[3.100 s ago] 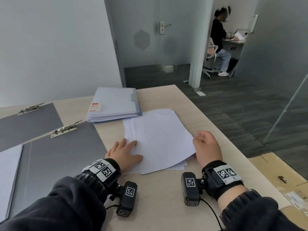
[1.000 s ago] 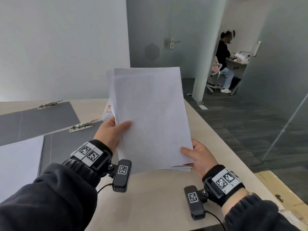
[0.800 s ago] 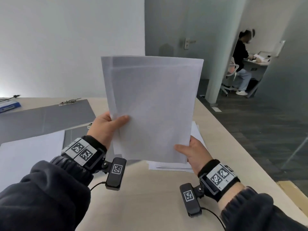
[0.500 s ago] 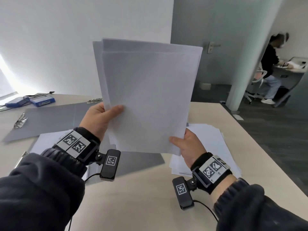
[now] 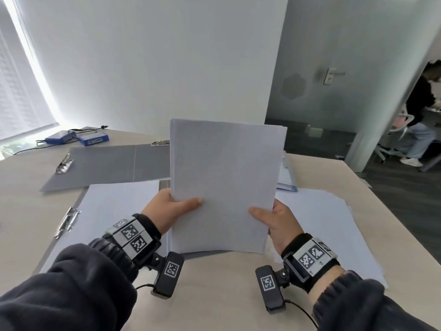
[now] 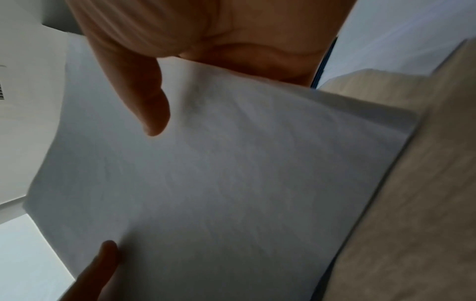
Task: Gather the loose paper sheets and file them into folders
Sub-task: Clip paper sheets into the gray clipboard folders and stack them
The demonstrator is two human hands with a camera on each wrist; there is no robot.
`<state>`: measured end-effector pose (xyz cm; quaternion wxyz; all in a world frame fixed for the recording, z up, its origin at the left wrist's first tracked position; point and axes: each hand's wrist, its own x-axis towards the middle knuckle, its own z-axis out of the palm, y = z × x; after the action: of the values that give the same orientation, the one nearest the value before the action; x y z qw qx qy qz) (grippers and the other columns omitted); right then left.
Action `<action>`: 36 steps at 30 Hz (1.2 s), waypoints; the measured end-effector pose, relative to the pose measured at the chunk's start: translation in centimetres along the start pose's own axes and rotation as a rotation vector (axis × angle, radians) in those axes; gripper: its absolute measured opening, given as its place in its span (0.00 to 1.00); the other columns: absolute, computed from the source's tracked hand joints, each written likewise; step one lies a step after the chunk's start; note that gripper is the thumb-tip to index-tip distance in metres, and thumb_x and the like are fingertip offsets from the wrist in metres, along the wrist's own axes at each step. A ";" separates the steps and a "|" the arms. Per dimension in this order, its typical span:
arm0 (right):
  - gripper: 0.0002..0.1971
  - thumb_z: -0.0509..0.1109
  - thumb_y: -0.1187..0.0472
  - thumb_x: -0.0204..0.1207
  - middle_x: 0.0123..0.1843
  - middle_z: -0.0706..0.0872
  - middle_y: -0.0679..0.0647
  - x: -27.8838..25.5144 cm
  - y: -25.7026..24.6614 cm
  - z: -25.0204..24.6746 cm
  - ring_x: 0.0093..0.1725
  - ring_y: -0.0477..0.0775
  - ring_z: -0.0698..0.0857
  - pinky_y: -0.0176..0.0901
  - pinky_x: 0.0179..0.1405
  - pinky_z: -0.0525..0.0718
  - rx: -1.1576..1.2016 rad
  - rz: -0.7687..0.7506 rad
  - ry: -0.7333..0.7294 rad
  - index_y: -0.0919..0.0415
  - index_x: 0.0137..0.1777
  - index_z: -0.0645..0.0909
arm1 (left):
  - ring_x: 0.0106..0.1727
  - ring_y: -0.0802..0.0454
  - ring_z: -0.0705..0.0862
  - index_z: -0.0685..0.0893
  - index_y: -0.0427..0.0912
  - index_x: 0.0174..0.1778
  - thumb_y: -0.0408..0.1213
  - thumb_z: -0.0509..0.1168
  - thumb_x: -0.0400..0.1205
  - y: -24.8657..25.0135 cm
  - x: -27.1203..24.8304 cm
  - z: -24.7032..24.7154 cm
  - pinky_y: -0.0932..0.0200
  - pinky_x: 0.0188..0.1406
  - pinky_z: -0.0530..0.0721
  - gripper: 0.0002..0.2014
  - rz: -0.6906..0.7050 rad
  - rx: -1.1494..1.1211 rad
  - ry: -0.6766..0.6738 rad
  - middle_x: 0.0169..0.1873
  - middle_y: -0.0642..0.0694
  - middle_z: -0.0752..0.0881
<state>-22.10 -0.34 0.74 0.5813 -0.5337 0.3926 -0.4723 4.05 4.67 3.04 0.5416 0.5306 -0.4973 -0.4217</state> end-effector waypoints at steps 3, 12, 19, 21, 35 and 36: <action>0.11 0.78 0.68 0.75 0.54 0.93 0.63 0.0 -0.3 0.1 0.58 0.69 0.90 0.57 0.56 0.88 0.064 -0.010 0.004 0.64 0.56 0.89 | 0.50 0.46 0.92 0.90 0.39 0.54 0.35 0.77 0.75 0.1 -0.2 0.1 0.55 0.50 0.90 0.13 0.001 -0.009 -0.035 0.47 0.45 0.93; 0.36 0.93 0.44 0.44 0.58 0.91 0.67 0.3 0.3 0.7 0.59 0.70 0.90 0.66 0.64 0.85 0.103 -0.069 -0.099 0.58 0.53 0.92 | 0.58 0.46 0.90 0.87 0.44 0.60 0.33 0.80 0.71 -0.4 -0.8 0.5 0.48 0.60 0.85 0.20 0.024 -0.098 -0.166 0.55 0.45 0.92; 0.13 0.83 0.58 0.61 0.54 0.93 0.63 0.6 -1.8 1.3 0.57 0.66 0.91 0.60 0.60 0.87 0.108 -0.135 -0.047 0.50 0.48 0.94 | 0.56 0.43 0.91 0.88 0.40 0.60 0.36 0.76 0.71 1.2 0.1 0.4 0.48 0.57 0.88 0.20 0.080 -0.118 -0.135 0.54 0.40 0.92; 0.12 0.80 0.62 0.64 0.55 0.93 0.62 0.8 -1.7 1.3 0.57 0.65 0.91 0.58 0.59 0.88 0.091 -0.107 -0.037 0.53 0.48 0.94 | 0.56 0.44 0.91 0.88 0.42 0.59 0.35 0.77 0.72 0.9 0.4 0.2 0.48 0.59 0.88 0.19 0.065 -0.075 -0.126 0.54 0.42 0.92; 0.04 0.76 0.57 0.79 0.44 0.95 0.51 1.7 -0.5 -1.8 0.48 0.59 0.92 0.61 0.60 0.88 -0.210 -0.010 0.335 0.57 0.46 0.90 | 0.84 0.49 0.65 0.66 0.58 0.83 0.69 0.60 0.76 -2.6 1.1 -1.8 0.49 0.83 0.63 0.39 -0.221 1.362 -0.547 0.86 0.54 0.60; 0.05 0.77 0.57 0.79 0.43 0.94 0.51 1.7 -0.4 -2.0 0.48 0.59 0.92 0.63 0.60 0.88 -0.210 -0.012 0.353 0.57 0.45 0.90 | 0.83 0.49 0.66 0.67 0.58 0.82 0.67 0.60 0.78 -2.4 0.7 -1.8 0.51 0.82 0.64 0.36 -0.215 1.378 -0.548 0.85 0.55 0.61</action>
<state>-23.66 -2.50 0.98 0.4419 -0.5026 0.5322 -0.5185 6.13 4.10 0.81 -0.1010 0.6712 -0.7113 -0.1823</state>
